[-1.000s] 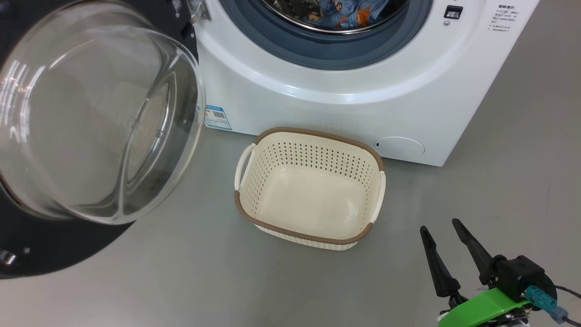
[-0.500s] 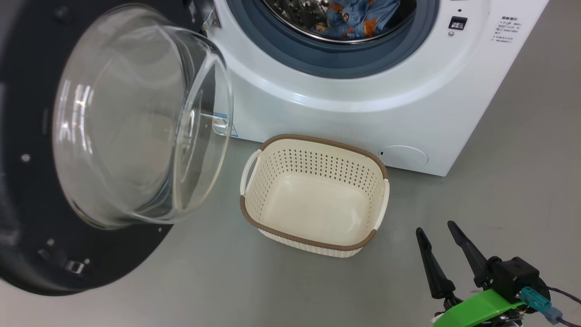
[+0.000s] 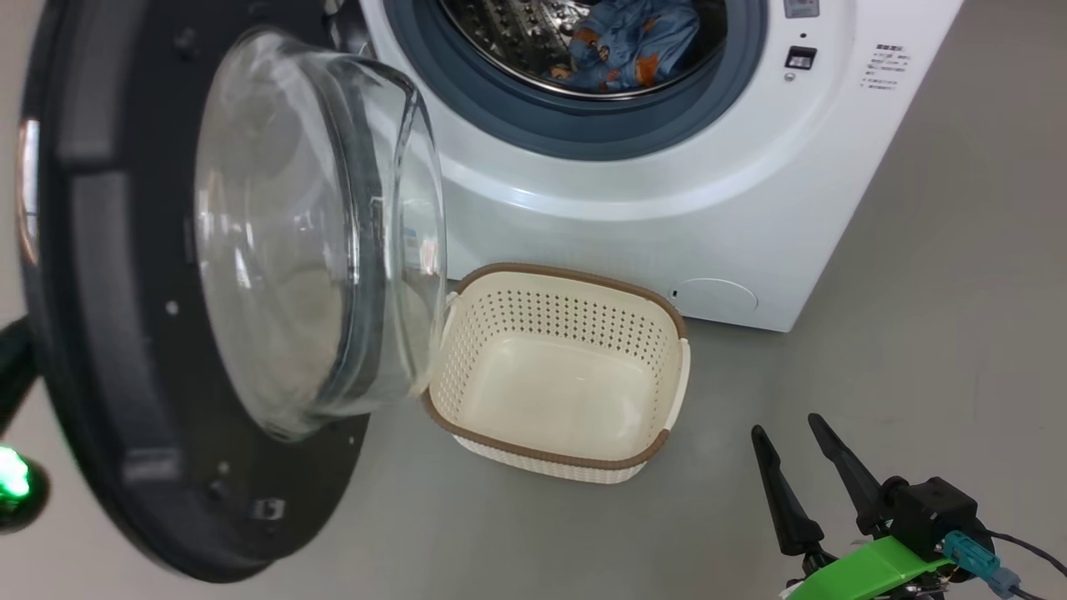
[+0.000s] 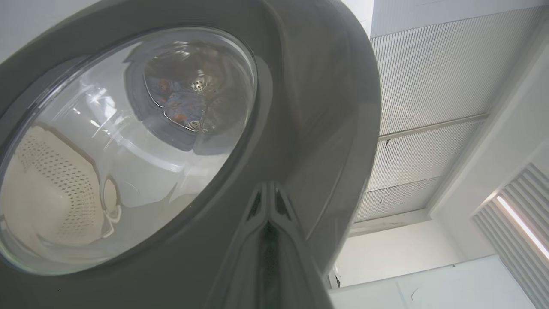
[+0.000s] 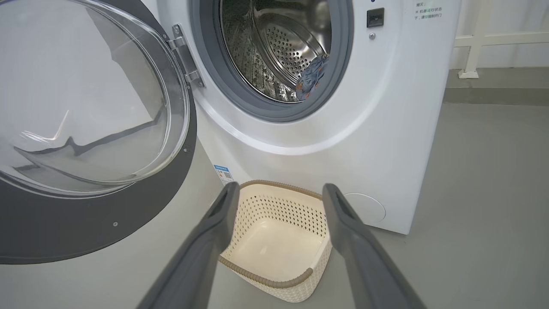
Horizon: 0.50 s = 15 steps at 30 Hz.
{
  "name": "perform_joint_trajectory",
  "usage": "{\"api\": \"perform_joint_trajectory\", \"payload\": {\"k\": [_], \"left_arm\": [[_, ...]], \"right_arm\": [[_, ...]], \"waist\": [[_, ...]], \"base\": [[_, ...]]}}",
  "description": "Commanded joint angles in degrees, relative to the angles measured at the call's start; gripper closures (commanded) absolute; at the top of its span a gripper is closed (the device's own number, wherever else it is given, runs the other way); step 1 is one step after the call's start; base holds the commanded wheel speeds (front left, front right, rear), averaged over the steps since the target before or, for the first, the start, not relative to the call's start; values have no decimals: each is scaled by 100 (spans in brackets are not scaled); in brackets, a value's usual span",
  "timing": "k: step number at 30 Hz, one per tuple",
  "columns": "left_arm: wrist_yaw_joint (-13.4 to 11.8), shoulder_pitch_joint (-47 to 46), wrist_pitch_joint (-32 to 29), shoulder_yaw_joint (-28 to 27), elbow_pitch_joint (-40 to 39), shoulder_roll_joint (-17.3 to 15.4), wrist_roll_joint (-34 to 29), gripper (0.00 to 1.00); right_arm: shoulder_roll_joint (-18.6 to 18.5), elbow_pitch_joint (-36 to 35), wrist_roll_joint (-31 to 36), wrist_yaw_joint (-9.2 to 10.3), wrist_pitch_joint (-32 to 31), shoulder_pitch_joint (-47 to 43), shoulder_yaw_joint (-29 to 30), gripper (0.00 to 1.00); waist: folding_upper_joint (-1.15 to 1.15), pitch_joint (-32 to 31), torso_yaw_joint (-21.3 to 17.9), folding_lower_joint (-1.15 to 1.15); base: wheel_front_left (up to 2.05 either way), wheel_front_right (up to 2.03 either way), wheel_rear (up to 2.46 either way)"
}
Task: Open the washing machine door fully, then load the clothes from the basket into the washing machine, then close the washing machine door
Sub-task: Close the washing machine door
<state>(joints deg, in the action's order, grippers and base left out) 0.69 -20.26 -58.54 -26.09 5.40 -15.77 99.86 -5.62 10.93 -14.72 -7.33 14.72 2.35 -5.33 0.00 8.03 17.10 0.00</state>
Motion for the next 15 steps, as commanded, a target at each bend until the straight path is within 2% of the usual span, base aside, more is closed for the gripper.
{"api": "perform_joint_trajectory", "payload": {"k": [1,4,15], "left_arm": [[-50,-35,-129,-5,-344,-103,120,100],[-146,-41,-131,157,-557,53,105,100],[-175,-343,48,702,-919,608,-48,100]], "right_arm": [[21,-114,-28,-16,28,18,-167,0],[46,-102,-40,-16,28,42,-186,0],[171,-66,-93,-16,28,115,-171,0]], "waist": [[0,-2,-77,0],[0,10,-187,0],[0,57,-727,0]], "base": [[0,0,0],[0,0,0],[0,0,0]]}}
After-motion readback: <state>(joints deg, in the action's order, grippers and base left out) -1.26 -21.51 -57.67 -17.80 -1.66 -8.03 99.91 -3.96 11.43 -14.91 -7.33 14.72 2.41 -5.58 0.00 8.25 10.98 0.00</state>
